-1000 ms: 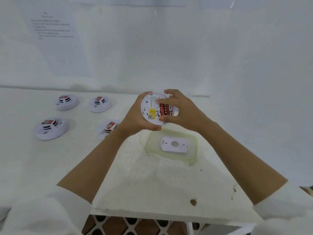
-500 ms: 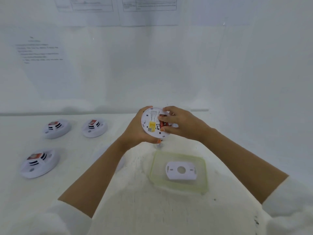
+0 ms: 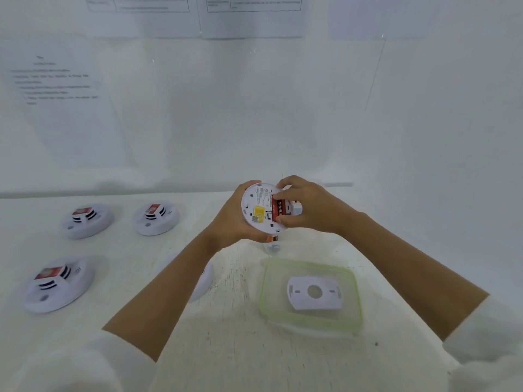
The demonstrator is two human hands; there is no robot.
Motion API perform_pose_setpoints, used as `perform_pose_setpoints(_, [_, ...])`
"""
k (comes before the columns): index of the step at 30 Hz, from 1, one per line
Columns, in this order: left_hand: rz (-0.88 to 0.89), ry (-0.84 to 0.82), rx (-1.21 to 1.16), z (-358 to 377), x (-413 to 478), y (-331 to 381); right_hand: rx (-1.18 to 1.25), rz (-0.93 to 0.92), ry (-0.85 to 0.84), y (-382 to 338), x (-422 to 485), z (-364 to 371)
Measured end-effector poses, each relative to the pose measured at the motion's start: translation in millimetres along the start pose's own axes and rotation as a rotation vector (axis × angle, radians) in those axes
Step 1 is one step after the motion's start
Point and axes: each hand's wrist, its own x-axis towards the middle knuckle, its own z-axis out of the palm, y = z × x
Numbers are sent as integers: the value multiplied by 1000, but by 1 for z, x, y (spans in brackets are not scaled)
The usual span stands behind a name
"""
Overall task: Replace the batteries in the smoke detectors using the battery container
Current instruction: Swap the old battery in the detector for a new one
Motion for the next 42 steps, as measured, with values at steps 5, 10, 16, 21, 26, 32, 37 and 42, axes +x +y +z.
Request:
perform_pose_setpoints(5, [-10, 2, -35, -1, -1, -2, -170, -54, 12, -5, 4, 2])
perform_pose_setpoints(10, [-5, -9, -53, 2, 0, -5, -291, -185, 92, -2, 4, 9])
perform_pose_setpoints(16, [-4, -7, -53, 3, 8, -2, -288, -328, 225, 5, 9, 14])
perform_pose_setpoints(21, [-8, -10, -39, 2, 12, -4, -292, -397, 259, 13, 14, 17])
perform_pose_setpoints(26, [-29, -10, -50, 3, 12, -8, -270, -423, 269, 20, 15, 24])
perform_pose_setpoints(32, [-45, 13, -37, 2, 12, -10, -247, -441, 299, 27, 18, 28])
perform_pose_setpoints(37, [-61, 26, -41, 2, 13, -11, -247, -431, 324, 35, 19, 35])
perform_pose_setpoints(42, [-70, 29, -41, 2, 14, -12, -235, -420, 325, 38, 18, 38])
